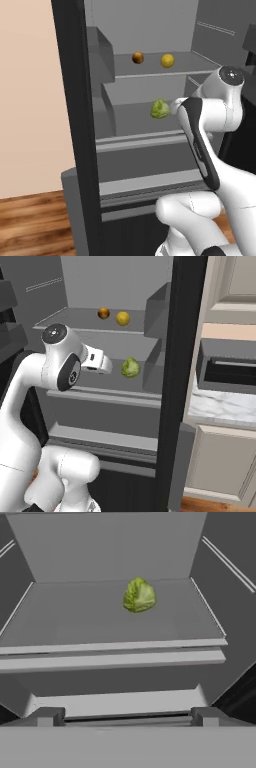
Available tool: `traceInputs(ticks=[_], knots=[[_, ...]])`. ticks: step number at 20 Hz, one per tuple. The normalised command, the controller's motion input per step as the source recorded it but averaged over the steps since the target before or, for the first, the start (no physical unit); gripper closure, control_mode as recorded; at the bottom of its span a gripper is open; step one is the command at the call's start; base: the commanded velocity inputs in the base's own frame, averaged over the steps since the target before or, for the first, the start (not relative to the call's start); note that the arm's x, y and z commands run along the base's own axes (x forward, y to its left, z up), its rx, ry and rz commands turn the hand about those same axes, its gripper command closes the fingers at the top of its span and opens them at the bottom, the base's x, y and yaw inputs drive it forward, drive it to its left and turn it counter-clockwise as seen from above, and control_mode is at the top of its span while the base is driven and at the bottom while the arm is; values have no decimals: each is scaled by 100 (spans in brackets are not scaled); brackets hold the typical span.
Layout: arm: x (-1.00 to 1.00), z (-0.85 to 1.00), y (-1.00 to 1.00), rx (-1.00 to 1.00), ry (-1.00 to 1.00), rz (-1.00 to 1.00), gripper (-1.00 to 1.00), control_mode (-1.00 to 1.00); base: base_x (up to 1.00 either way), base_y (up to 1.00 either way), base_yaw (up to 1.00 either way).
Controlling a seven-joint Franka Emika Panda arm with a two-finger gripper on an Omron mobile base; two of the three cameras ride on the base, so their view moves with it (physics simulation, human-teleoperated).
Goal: Place the pear in the correct fridge rack based on whether it is a fruit or vegetable. Finally, close the fridge door.
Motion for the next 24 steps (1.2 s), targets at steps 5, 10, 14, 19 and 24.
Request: traceInputs(ticks=[5, 10, 14, 19, 24], knots=[[0, 0, 0, 0, 0, 0, -100, 100, -58, 0, 0], [0, 0, 0, 0, 0, 0, -100, 100, -58, 0, 0], [0, 0, 0, 0, 0, 0, -100, 100, -52, 0, 0], [0, 0, 0, 0, 0, 0, -100, 100, -36, 0, 0], [0, 0, 0, 0, 0, 0, -100, 100, -34, 0, 0]])
